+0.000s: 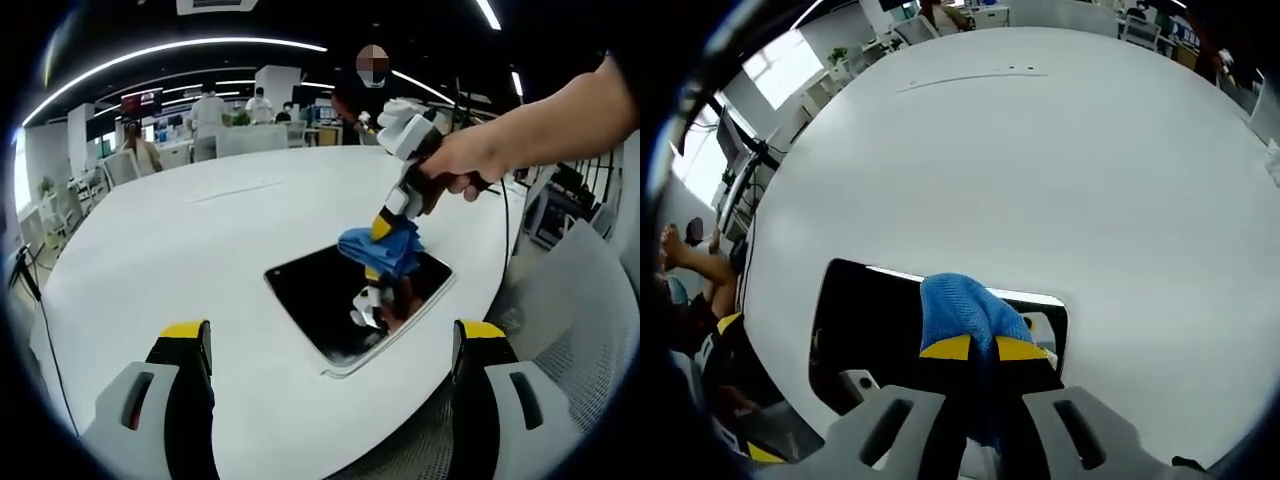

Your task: Wipe the mirror surface with the cleaning cloth until all visible marks leave the cleaned area.

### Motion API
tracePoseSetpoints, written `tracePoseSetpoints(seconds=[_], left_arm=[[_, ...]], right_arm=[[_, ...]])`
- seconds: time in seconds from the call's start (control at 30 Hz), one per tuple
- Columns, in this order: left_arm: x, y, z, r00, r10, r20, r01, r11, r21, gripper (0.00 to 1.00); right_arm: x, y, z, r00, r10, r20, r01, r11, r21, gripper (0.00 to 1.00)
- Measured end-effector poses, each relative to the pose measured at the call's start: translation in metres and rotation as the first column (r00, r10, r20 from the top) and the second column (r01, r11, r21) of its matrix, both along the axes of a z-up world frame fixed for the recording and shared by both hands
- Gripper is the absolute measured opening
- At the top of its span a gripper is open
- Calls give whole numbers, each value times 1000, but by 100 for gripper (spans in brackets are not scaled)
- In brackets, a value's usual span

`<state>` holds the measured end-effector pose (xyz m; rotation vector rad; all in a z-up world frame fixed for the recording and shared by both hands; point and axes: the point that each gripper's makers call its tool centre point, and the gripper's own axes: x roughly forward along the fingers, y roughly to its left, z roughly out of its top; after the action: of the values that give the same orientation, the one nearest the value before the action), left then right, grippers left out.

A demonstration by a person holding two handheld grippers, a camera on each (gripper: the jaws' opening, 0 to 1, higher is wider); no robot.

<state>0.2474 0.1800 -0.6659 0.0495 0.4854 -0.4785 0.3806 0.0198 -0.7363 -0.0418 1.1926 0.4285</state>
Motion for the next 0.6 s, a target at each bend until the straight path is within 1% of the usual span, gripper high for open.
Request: tracePoseSetpoints(seconds=[0.6], left_arm=[[0, 3, 0, 1000, 10, 8, -10, 1000, 12, 99]], right_arm=[[-31, -5, -2, 1000, -2, 1, 2, 1000, 5, 1]])
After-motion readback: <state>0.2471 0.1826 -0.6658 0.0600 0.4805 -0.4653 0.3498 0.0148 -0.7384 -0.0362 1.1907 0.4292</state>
